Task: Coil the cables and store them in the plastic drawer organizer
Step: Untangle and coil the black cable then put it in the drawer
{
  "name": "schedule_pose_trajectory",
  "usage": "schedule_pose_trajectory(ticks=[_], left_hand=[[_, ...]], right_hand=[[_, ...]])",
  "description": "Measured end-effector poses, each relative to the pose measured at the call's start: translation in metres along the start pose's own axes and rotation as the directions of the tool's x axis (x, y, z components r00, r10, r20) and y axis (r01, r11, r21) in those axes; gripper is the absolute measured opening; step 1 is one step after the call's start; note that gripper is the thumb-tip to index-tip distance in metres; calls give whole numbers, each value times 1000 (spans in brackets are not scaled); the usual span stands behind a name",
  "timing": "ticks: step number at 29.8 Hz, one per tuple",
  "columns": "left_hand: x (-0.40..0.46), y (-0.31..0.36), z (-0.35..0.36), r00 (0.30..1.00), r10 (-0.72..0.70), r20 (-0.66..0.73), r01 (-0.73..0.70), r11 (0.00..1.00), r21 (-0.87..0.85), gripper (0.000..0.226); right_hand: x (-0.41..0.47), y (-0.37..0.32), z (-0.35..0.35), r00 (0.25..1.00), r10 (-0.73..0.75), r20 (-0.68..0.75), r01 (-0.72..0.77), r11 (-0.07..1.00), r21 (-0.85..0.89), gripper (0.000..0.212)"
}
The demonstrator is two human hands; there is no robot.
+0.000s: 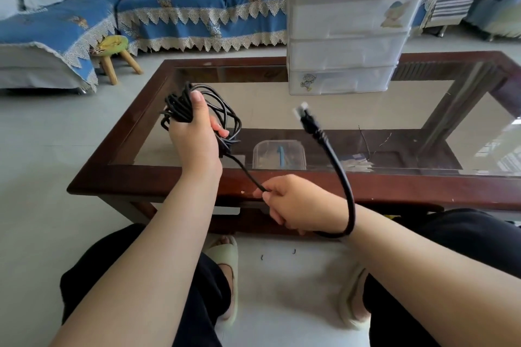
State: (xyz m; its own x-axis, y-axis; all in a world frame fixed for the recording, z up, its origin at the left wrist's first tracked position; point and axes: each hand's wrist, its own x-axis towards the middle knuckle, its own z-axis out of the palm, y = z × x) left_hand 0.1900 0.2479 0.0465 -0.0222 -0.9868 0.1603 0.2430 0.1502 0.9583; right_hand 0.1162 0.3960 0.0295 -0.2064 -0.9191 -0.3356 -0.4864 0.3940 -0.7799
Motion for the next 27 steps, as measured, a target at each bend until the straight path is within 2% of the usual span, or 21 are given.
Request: schedule_pose_trajectory(ticks=[4,7,10,13,15,17,20,23,27], left_hand=[[-5,-4,1,984,128,120,-149,972,184,40],[-16,-7,4,937,173,304,-266,917,297,44],[-29,-10,8,872,102,478,-318,862,396,34],[-38,-18,13,855,5,518,-300,819,488,29],[-40,-23,15,837,-60,544,-262,828,495,27],[-40,-27,17,788,-165,593,-171,867,469,31],[-44,-21,19,727,-348,592,106,908,404,39],[-47,-9,19,665,-478,573,208,857,472,71],[-53,2,13,483,-472,738,292,881,373,73]], right_hand=[[-5,-2,-19,999,-15,46,11,995,103,20],[-7,-5,-25,990,-63,127,28,966,259,22],[-10,-8,-33,987,-64,146,-2,911,413,22],[-11,-11,-40,997,-32,75,-13,846,533,7],[-9,-10,-43,998,-45,53,3,789,615,7],[-9,-9,-45,995,-78,64,15,737,675,15],[-9,-9,-49,986,-163,41,79,664,744,16],[-8,-9,-52,974,-227,11,136,620,773,14],[-3,-7,-62,993,-95,-71,114,594,796,25]])
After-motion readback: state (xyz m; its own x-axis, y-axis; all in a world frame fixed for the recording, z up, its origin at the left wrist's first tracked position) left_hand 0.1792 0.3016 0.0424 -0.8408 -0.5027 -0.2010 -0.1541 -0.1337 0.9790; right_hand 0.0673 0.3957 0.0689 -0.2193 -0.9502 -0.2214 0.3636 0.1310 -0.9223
